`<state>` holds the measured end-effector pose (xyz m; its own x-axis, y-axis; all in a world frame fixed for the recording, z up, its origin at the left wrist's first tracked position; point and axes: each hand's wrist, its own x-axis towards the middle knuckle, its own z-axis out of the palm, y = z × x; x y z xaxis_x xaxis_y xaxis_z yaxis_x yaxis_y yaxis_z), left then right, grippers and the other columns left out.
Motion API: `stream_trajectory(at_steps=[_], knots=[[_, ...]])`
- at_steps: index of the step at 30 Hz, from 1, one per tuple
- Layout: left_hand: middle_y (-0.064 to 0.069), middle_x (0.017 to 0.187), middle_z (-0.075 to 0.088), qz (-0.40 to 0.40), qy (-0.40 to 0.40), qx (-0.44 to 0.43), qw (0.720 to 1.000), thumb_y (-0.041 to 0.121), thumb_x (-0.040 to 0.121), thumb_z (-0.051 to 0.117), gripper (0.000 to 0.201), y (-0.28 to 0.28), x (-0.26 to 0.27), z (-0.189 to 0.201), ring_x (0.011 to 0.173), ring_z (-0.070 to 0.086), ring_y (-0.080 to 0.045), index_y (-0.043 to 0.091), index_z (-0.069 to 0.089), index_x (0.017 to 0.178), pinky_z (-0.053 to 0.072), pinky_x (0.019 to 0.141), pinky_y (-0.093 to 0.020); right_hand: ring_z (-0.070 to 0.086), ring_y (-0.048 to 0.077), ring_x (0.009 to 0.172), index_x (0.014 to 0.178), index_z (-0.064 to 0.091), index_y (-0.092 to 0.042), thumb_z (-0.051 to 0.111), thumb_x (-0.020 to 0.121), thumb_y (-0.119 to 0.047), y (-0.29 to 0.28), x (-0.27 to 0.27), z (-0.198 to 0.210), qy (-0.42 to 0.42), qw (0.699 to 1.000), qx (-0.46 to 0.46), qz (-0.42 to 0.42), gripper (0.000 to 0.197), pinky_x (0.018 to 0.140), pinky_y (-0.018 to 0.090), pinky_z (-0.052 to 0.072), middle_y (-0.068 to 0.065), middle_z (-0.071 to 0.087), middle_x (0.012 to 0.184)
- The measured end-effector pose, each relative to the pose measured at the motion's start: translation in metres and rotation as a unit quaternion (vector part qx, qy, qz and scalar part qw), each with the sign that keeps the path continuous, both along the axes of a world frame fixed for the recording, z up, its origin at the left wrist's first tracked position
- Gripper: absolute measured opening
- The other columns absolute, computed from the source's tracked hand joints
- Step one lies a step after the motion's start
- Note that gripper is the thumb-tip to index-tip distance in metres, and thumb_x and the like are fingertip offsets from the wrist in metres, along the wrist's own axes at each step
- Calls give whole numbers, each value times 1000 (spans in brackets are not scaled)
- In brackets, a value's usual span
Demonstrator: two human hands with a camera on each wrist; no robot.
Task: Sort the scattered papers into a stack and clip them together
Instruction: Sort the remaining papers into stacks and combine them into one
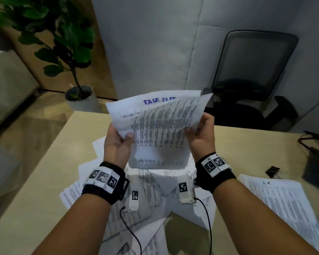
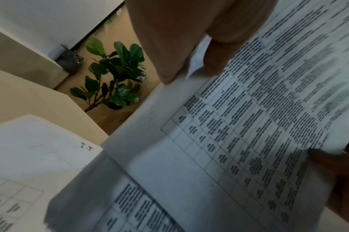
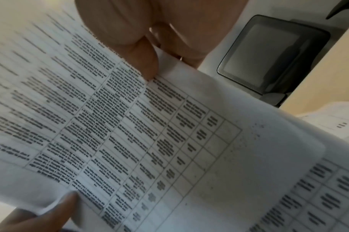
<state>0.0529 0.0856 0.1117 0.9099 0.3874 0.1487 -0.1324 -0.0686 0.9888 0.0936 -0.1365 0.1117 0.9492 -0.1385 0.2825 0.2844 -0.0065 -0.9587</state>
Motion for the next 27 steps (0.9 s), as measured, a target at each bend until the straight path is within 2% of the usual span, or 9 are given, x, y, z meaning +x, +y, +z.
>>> stream_trajectory(at_steps=[2,4,7,9,14,18,20,23,27], knots=[[1,115,68,-4,-11,-2,1000,-1,89,57,41,-6,0,-1,109,63,-17,25,53,121,53,87,-37,60,6,94,110,40,-32,59,84,11,0,-6,-2,2,1000,6,-16,54,88,37,53,-6,60,101],[11,105,68,2,3,-7,1000,-1,88,59,45,-11,-3,-7,98,65,-4,39,54,108,55,79,-25,60,1,94,118,37,-28,58,85,10,0,-13,-11,15,1000,5,12,55,84,28,54,-6,59,105],[11,100,64,1,60,20,998,-2,89,60,38,-15,-7,-33,90,63,-2,27,51,113,51,69,-13,59,2,92,123,31,-39,58,88,0,1,-24,-41,113,990,-66,45,59,81,32,55,-10,57,104],[5,106,63,-13,111,46,993,1,91,57,39,-17,-10,-52,96,60,-12,18,48,125,49,67,-15,59,9,90,124,35,-26,54,91,-4,0,-30,-63,172,972,-152,56,44,80,41,55,-4,60,101],[-5,91,60,44,174,99,979,8,95,51,21,-14,-6,-66,79,60,-22,15,49,115,50,59,-26,61,21,88,99,57,-15,54,90,-8,-7,-13,-78,195,952,-235,-14,11,73,31,50,1,65,92],[-4,99,58,108,236,133,957,7,95,51,23,7,-12,-84,88,59,-25,9,49,118,49,72,-30,65,23,89,93,65,-18,55,90,-6,-25,10,-94,240,943,-224,-60,16,86,37,54,4,69,95],[-7,110,56,121,305,132,936,8,94,53,34,17,-20,-105,100,57,-24,5,46,127,48,86,-37,63,25,97,99,66,-12,53,92,-7,-36,16,-105,265,914,-299,-63,16,88,32,51,8,68,103],[-18,114,60,107,407,135,897,10,93,55,37,26,-36,-133,92,56,-29,1,46,128,47,84,-36,60,29,104,111,64,-7,53,92,-8,-43,24,-119,286,871,-397,-50,22,90,34,49,13,60,117],[-11,114,60,105,411,133,896,15,94,57,36,26,-45,-146,104,60,-35,6,47,127,50,91,-43,47,33,120,135,44,-6,55,90,-9,-42,33,-129,283,815,-505,1,46,96,37,43,14,42,136]])
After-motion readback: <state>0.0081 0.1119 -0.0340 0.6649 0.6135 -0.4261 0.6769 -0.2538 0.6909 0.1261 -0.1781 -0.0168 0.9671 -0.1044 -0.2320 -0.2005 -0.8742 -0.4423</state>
